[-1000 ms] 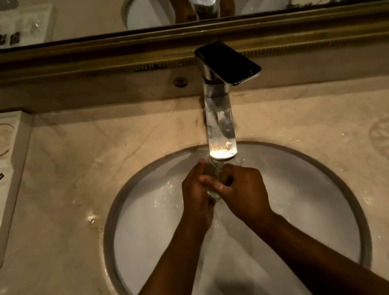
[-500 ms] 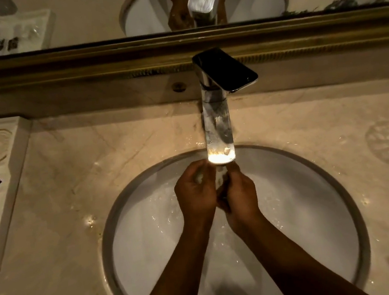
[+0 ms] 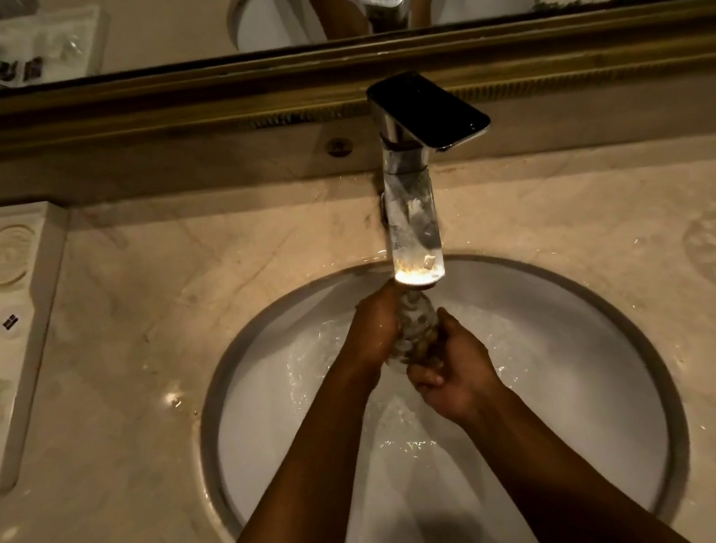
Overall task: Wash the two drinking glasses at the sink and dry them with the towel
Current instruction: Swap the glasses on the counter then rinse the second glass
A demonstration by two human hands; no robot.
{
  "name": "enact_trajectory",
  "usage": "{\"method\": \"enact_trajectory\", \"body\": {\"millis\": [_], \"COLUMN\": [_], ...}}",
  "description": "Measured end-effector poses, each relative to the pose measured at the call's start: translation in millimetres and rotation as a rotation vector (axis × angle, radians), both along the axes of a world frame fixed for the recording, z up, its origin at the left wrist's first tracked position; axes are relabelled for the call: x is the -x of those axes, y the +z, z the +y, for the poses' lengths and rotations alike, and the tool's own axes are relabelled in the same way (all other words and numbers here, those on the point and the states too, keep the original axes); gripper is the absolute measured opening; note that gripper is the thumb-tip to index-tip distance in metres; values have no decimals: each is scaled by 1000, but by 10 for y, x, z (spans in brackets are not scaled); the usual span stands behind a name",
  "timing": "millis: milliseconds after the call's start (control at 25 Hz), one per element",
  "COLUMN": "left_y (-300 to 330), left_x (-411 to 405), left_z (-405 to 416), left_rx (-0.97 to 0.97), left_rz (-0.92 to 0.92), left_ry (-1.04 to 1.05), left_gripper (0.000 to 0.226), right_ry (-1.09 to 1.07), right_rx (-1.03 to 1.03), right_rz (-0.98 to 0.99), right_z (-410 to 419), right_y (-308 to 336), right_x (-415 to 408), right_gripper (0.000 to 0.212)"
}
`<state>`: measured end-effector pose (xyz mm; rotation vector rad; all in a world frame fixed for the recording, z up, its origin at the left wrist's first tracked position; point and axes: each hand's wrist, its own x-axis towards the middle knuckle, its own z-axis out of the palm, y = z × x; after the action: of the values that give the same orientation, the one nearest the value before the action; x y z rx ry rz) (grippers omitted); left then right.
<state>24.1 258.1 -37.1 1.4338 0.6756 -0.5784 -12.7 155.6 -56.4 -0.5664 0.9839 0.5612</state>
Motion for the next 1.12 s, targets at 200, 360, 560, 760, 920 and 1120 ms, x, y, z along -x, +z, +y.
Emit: {"method": "enact_trajectory", "body": {"millis": [200, 360, 560, 760, 920, 1120], "left_y": [-88, -131, -190, -174, -165, -25], "left_x": [29, 224, 336, 320, 113, -1], "left_z": [-7, 73, 133, -43, 110, 157], "left_rx": [250, 329, 125, 241, 336, 362], "left_rz": [35, 74, -315, -121, 79, 153], "left_ry": [267, 431, 491, 509, 451, 157], "left_gripper": [42, 43, 46, 21, 32, 38], "right_ry": [73, 291, 596, 1083, 1469, 1512], "right_rx": [140, 211, 595, 1349, 1299, 1316], "right_rz": [-264, -540, -765, -1150, -1441, -1743], "right_z": [-26, -68, -59, 9, -140, -445], "right_y": [174, 334, 431, 316, 440, 438], "right_x": [-2, 71, -47, 32, -111, -246], "right_gripper": [35, 40, 19, 24, 35, 33]}}
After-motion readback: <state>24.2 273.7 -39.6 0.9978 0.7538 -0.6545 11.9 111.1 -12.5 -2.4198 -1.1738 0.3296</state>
